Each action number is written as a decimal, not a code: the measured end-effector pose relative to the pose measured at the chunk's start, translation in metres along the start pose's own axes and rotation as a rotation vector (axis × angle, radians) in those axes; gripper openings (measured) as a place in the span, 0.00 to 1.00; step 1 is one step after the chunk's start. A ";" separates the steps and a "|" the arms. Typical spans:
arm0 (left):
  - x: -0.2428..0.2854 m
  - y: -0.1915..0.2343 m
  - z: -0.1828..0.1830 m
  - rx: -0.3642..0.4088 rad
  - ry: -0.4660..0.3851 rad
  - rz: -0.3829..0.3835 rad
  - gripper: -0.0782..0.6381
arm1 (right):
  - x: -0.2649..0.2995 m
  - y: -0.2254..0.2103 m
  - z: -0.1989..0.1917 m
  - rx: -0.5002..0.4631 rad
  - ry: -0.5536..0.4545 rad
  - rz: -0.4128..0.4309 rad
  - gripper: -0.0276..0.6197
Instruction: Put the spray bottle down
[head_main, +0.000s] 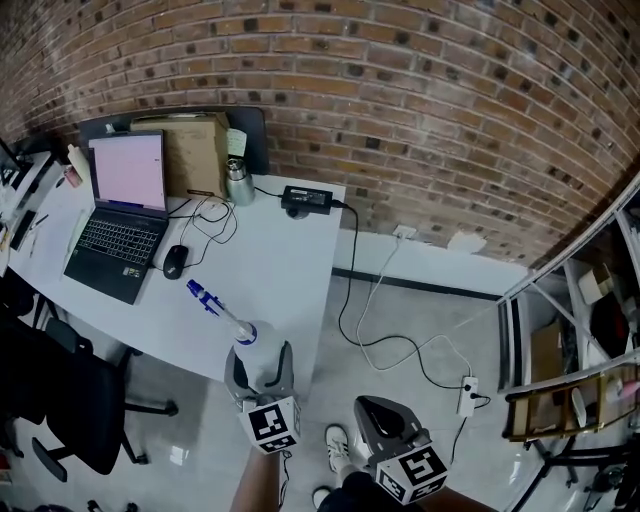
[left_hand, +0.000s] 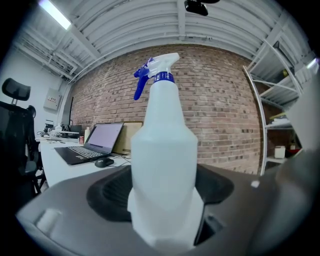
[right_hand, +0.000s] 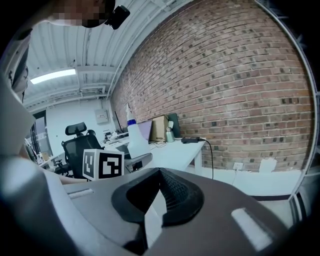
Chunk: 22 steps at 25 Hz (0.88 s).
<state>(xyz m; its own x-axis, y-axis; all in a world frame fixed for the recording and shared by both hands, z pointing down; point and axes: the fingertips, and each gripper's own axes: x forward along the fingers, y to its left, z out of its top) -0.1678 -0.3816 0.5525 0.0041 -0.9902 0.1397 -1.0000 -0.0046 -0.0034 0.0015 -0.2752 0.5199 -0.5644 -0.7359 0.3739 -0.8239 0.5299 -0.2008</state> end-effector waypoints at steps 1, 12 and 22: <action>-0.001 0.000 0.000 0.003 -0.007 0.004 0.64 | -0.001 0.000 0.000 0.001 -0.002 -0.002 0.04; -0.012 -0.002 0.010 0.053 -0.076 0.030 0.64 | -0.013 0.015 -0.001 -0.004 -0.011 0.001 0.04; -0.043 -0.006 0.023 0.064 -0.060 0.018 0.63 | -0.034 0.027 0.002 -0.014 -0.038 0.011 0.04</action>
<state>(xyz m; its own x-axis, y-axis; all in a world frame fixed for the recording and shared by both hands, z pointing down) -0.1621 -0.3418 0.5235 -0.0116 -0.9967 0.0799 -0.9976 0.0061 -0.0688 -0.0017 -0.2363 0.5002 -0.5752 -0.7455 0.3367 -0.8170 0.5438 -0.1916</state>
